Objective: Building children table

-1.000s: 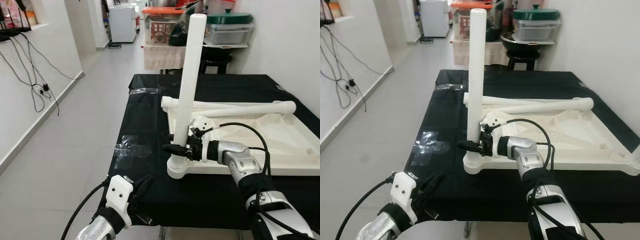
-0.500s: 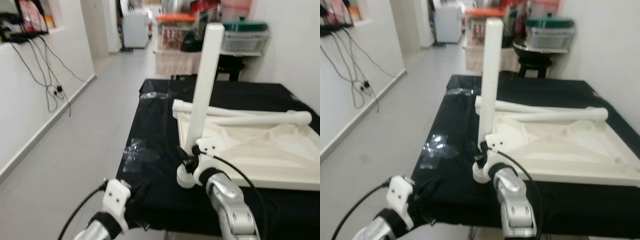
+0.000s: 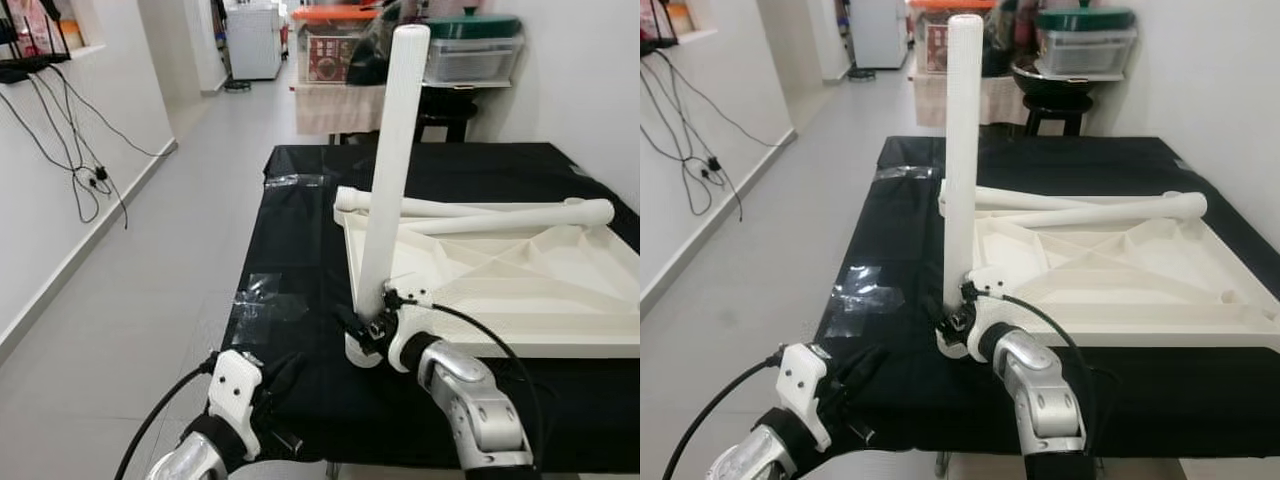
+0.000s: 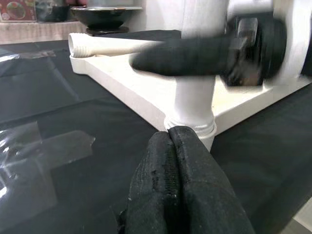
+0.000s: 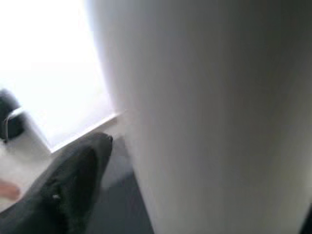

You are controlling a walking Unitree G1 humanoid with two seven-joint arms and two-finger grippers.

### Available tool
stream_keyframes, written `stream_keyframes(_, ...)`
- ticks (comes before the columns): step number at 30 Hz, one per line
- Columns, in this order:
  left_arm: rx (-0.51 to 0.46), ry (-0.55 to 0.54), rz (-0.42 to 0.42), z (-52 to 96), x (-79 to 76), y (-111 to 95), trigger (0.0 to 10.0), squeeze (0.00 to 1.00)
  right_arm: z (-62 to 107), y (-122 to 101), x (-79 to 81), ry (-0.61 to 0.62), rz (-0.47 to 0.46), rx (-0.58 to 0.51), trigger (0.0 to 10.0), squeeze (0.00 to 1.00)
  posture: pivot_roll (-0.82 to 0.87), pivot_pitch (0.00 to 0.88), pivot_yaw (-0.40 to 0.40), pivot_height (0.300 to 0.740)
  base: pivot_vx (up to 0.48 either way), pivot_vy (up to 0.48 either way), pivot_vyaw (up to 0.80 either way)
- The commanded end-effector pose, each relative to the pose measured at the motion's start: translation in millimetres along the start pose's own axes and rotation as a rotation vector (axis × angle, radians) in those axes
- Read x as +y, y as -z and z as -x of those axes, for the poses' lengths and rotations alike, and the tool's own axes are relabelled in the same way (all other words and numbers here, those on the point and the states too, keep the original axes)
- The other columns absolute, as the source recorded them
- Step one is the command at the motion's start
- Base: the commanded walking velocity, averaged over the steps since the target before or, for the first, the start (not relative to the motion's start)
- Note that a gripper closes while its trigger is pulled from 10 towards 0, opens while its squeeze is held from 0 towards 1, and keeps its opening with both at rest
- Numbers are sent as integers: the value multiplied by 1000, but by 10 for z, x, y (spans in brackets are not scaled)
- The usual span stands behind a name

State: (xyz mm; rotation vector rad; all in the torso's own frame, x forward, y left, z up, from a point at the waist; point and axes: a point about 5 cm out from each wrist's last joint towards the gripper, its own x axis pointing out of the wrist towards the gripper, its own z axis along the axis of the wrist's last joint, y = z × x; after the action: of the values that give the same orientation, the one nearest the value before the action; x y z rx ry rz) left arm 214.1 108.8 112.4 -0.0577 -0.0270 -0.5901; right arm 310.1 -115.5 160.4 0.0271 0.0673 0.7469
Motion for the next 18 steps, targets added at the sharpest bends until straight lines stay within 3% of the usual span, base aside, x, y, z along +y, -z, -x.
stream_keyframes(1,24,-4,18,13,8,50,10000,0,-30,-4,3,-96,30,0,10000,706,22,0,-2,740,0,0,0)
stream_keyframes(2,24,-1,17,4,9,49,10000,0,-62,-19,-53,-170,75,22,10000,0,26,0,-4,740,0,0,0)
stream_keyframes(4,24,-1,17,4,9,49,10000,0,-62,-19,-53,-170,75,22,10000,0,26,0,-4,740,0,0,0)
stream_keyframes(7,22,-1,11,-22,14,45,10000,0,-146,-45,-161,-378,126,86,10000,0,43,0,-14,740,0,0,0)
stream_keyframes(16,19,-13,6,-34,9,39,10000,0,-258,-83,-285,-521,88,162,10000,0,73,0,-27,740,0,0,0)
stream_keyframes(17,19,-14,7,-36,7,39,10000,0,-264,-73,-308,-521,83,174,549,0,75,0,-29,740,0,0,0)
stream_keyframes(18,19,-14,7,-36,7,39,10000,0,-264,-73,-308,-521,83,174,549,0,75,0,-29,740,0,0,0)
